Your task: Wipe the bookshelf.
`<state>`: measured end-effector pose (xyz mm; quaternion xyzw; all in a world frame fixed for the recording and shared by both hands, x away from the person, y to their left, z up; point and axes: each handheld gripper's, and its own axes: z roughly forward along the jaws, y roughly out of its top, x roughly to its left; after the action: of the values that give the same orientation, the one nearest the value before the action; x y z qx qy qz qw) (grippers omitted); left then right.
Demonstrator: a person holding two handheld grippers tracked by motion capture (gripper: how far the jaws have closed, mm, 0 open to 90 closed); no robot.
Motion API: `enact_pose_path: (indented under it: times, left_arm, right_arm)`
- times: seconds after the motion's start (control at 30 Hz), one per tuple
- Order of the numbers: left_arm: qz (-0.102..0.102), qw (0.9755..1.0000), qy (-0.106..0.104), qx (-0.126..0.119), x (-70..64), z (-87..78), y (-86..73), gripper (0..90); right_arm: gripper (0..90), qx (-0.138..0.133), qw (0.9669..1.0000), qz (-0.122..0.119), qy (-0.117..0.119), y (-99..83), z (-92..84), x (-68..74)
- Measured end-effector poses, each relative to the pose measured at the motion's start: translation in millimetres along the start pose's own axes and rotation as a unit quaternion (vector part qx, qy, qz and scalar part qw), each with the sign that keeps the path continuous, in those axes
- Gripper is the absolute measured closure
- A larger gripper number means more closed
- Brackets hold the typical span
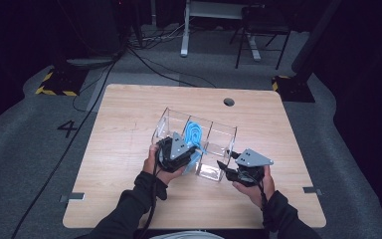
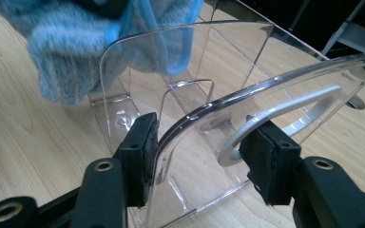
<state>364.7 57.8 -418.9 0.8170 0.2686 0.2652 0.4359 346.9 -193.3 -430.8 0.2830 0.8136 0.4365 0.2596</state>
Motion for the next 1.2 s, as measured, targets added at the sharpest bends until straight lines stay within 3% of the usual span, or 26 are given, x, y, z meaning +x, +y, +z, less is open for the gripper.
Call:
enact_pose_path:
  times: [0.17,0.23,0.4,0.53,0.77,0.87,0.93,1.03,1.07,1.17,1.2]
  left_arm:
    - [-0.004,0.9998,-0.007,0.017,-3.6,11.8,-5.2,65.8]
    - [-0.023,0.9993,-0.017,0.022,-2.6,18.0,-11.8,65.8]
    - [-0.017,0.9995,-0.004,0.027,-8.5,19.6,-16.9,65.9]
    - [-0.001,0.9988,0.001,0.049,-16.0,22.0,-23.4,66.1]
    - [-0.003,0.9978,-0.006,0.066,-19.3,28.0,-32.4,66.1]
    - [-0.007,0.9949,-0.021,0.098,-22.0,39.0,-45.9,66.1]
    - [-0.015,0.9944,-0.029,0.1,-21.2,39.7,-48.7,66.1]
    - [-0.008,0.9937,-0.035,0.106,-20.8,38.5,-48.3,66.0]
    - [-0.011,0.992,-0.052,0.114,-19.6,35.1,-49.6,66.0]
    - [0.002,0.9899,-0.064,0.126,-20.0,30.5,-49.9,65.9]
    - [0.003,0.9878,-0.076,0.136,-21.0,24.5,-50.7,65.8]
  right_arm:
    - [48.2,0.0,1.0,0.001,0.0,-0.4,-0.2,0.2]
    - [48.3,-0.002,1.0,-0.001,-0.001,-0.6,-0.2,0.3]
    - [48.2,-0.001,1.0,-0.005,-0.003,-0.7,-0.2,0.9]
    - [48.1,0.0,1.0,-0.006,-0.003,-0.5,-0.1,1.3]
    - [48.0,0.001,1.0,-0.007,-0.004,-0.4,-0.2,1.5]
    - [48.0,0.0,0.9999,-0.009,-0.007,-0.3,0.2,2.1]
    - [47.9,0.0,0.9999,-0.009,-0.008,-0.4,0.4,2.3]
    - [48.0,-0.002,0.9999,-0.009,-0.007,-0.8,0.6,2.2]
    - [48.0,-0.002,0.9999,-0.008,-0.007,-0.9,0.7,2.1]
    - [48.2,-0.003,1.0,-0.007,-0.004,-1.0,0.7,1.3]
    - [48.4,-0.002,1.0,-0.006,-0.003,-1.1,0.6,1.0]
